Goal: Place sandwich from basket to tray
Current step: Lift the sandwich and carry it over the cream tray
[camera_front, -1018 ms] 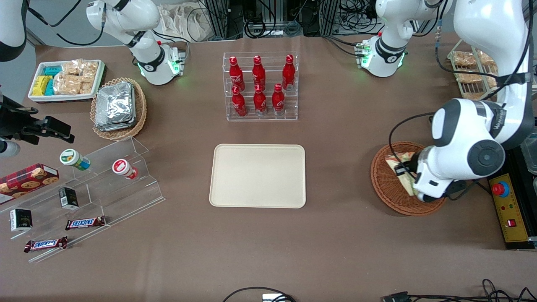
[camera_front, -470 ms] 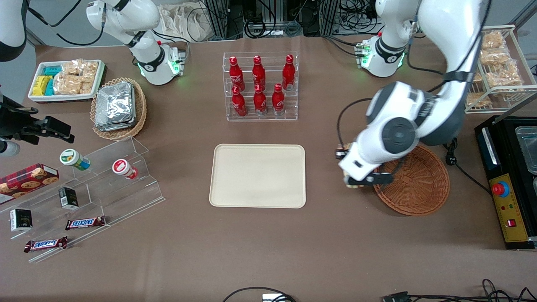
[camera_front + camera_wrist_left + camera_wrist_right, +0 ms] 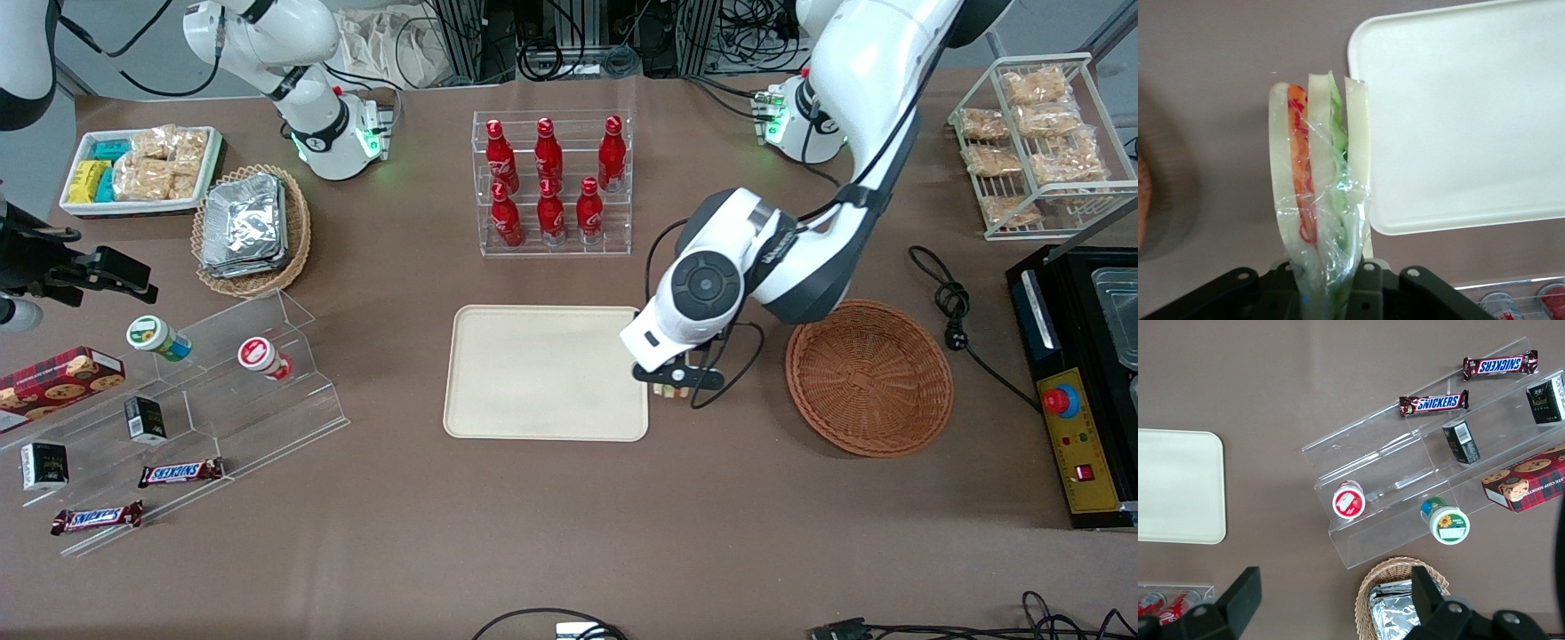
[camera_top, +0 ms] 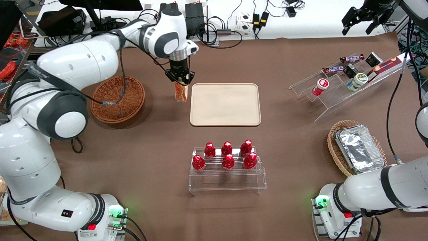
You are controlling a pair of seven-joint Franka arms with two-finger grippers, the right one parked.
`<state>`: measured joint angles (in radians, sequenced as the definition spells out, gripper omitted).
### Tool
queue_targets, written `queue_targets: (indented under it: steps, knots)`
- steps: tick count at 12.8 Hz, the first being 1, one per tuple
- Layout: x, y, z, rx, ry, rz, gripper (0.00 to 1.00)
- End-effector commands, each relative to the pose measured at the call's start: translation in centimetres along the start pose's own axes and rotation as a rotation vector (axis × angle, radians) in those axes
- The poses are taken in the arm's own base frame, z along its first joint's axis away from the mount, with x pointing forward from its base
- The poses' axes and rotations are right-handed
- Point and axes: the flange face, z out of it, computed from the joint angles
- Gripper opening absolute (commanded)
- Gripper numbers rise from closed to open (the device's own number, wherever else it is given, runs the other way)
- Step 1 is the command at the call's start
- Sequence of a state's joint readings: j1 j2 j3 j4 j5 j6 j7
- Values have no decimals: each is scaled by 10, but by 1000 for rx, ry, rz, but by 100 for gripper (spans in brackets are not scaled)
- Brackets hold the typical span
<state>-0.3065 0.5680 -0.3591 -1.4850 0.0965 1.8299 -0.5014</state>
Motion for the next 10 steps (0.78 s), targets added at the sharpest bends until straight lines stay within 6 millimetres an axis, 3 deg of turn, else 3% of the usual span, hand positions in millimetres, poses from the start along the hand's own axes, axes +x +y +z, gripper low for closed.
queue_targets:
  steps: [1, 3, 10]
  knots:
    - [5, 22, 14, 6, 11, 22, 22]
    - [6, 41, 29, -25, 39, 29, 22]
    - [23, 59, 102, -68, 27, -35, 24]
